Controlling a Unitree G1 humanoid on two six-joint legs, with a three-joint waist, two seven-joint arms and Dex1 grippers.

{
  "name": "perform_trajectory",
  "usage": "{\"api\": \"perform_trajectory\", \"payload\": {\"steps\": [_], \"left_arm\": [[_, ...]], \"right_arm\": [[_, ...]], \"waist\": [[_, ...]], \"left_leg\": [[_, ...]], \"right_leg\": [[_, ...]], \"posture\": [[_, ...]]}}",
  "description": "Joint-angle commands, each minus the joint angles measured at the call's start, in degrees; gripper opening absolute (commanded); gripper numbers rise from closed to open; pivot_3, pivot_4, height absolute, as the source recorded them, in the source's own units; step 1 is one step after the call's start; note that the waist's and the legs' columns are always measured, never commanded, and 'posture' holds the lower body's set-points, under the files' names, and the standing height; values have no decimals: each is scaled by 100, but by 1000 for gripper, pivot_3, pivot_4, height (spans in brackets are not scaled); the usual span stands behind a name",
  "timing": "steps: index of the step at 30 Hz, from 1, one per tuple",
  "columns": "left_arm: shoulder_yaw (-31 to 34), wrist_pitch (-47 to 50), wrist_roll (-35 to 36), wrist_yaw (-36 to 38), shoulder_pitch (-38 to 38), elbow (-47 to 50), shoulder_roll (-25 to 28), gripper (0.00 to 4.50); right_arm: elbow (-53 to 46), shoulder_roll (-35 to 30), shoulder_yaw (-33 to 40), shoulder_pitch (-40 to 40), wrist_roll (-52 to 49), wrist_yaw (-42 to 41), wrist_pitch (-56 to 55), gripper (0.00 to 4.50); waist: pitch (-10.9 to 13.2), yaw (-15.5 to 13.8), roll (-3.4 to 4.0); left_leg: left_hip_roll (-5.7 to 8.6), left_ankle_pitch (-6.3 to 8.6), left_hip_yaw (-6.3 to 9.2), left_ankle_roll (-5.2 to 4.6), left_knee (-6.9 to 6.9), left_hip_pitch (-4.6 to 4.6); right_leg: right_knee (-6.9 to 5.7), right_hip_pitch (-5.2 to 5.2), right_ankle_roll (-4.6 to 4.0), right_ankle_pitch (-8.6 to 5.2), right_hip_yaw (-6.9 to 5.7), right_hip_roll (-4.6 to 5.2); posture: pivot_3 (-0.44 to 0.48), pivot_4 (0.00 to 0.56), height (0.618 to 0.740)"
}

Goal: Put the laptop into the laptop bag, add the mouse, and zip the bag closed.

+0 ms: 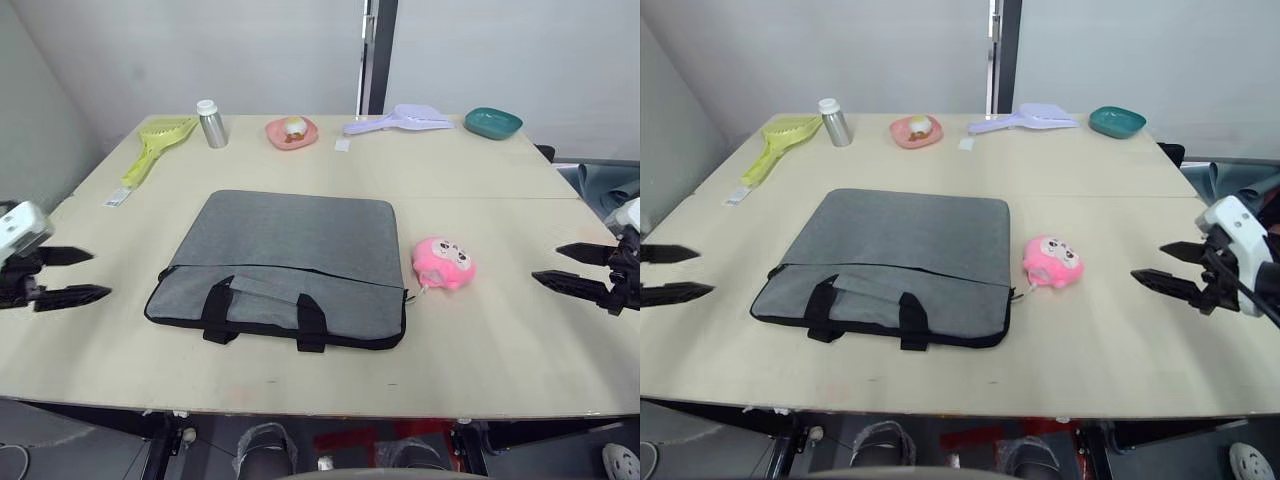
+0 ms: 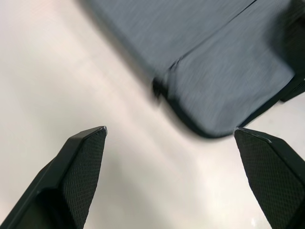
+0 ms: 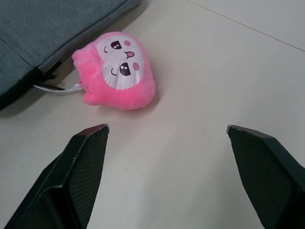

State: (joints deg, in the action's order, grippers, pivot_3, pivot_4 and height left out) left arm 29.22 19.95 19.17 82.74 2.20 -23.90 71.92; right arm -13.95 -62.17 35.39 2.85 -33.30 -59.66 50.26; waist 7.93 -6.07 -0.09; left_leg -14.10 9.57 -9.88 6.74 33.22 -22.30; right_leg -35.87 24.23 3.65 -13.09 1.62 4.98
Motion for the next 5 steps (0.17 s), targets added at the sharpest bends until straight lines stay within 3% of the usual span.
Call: {"api": "perform_trajectory", "payload": {"steps": [1, 5], "left_arm": [[505, -78, -142, -295, -224, -576, 180, 4471], [373, -122, -210, -658, -104, -706, 131, 4471]], "right_arm": [[103, -140, -14, -151, 30, 12, -123, 4175], [93, -71, -210, -298, -38, 97, -82, 4175]], "waist": [[0, 13, 0], [-1, 17, -2]], "left_leg": [[-1, -1, 0, -2, 0, 1], [-2, -5, 0, -7, 4, 8]], "right_leg": [[-1, 0, 0, 0, 0, -1], [-11, -3, 0, 0, 2, -2]], "posture": [[0, 150, 740], [0, 150, 740]]}}
